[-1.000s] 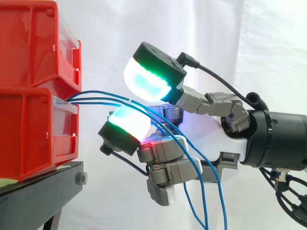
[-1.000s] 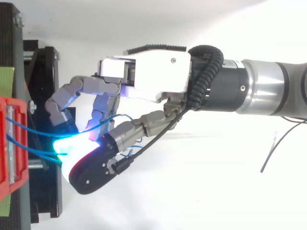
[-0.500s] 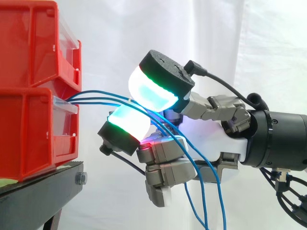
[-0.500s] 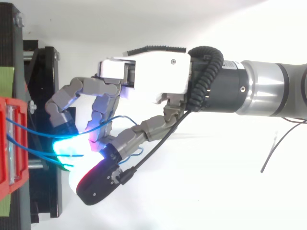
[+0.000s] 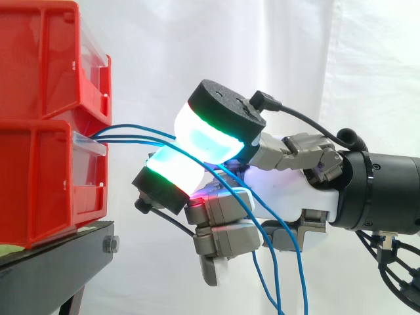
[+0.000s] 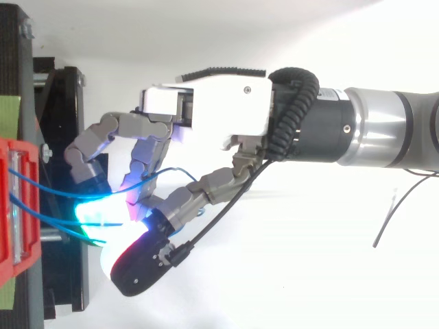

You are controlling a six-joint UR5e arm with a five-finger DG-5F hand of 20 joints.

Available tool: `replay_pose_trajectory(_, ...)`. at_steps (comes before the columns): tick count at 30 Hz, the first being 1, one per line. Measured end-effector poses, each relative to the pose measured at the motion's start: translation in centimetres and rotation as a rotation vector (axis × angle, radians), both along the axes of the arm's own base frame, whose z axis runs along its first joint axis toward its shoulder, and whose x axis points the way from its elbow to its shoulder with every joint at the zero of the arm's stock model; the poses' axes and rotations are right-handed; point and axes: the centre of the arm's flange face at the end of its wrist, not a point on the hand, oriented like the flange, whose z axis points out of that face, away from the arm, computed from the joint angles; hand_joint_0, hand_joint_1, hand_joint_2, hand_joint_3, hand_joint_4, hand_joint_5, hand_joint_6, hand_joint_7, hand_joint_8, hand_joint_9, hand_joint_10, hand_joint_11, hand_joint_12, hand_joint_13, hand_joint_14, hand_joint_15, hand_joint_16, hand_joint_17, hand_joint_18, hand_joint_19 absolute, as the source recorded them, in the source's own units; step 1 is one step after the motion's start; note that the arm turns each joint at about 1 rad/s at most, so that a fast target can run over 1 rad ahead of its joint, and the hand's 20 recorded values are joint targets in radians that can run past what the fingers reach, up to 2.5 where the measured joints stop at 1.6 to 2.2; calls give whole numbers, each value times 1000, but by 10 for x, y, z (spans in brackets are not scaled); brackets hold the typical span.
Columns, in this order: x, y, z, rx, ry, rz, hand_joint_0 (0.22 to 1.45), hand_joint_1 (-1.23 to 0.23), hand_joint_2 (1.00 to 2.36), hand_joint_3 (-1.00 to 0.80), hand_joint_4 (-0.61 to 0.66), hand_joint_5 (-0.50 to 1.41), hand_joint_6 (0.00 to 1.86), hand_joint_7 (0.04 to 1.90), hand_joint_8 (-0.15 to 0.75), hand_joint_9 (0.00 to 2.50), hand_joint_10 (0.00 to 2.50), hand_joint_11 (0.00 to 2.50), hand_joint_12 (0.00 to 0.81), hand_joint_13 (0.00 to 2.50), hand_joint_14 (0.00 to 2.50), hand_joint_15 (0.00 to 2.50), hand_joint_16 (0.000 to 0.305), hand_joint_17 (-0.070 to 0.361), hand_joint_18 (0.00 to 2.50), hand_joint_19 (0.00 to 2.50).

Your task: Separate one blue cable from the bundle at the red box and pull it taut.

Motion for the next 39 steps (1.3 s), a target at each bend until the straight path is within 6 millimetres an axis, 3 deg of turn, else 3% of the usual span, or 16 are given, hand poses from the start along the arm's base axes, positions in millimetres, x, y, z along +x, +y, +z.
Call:
replay_pose_trajectory(3, 0, 0, 0, 0, 0, 0, 782, -938, 1000, -500, -18, -194, 897, 1260, 255, 1140, 14, 1557, 327, 1293, 25, 1562, 47, 105, 1031, 714)
replay_pose_trajectory(13, 0, 0, 0, 0, 0, 0, 707, -996, 1000, -500, 19, -200, 890, 1280, 250, 1064, 14, 1537, 332, 1215, 25, 1583, 48, 107, 1005, 697)
replay_pose_trajectory(19, 0, 0, 0, 1, 0, 0, 600, -981, 1000, -500, 40, -208, 888, 1257, 259, 1023, 14, 1508, 342, 1198, 23, 1579, 49, 111, 982, 704)
replay_pose_trajectory(25, 0, 0, 0, 0, 4, 0, 503, -844, 1000, -500, 65, -204, 886, 1172, 291, 1068, 12, 1484, 380, 1223, 19, 1530, 53, 120, 1016, 727)
replay_pose_trajectory(29, 0, 0, 0, 0, 5, 0, 473, -633, 1000, -500, 68, -198, 873, 1153, 309, 1120, 9, 1484, 398, 1253, 17, 1504, 56, 126, 1048, 745)
replay_pose_trajectory(34, -1, 0, 0, 0, 6, 0, 495, -480, 1000, -500, 65, -191, 859, 1176, 299, 1139, 14, 1457, 380, 1269, 17, 1503, 55, 123, 1045, 779)
replay_pose_trajectory(36, 0, 0, 0, 0, 5, 0, 568, -391, 1000, -500, 44, -189, 851, 1212, 274, 1155, 14, 1458, 351, 1255, 19, 1519, 50, 113, 1011, 809)
replay_pose_trajectory(39, 0, 1, 0, 0, 5, 0, 628, -415, 1000, -500, 39, -184, 850, 1213, 270, 1161, 16, 1463, 339, 1257, 19, 1522, 49, 110, 1001, 835)
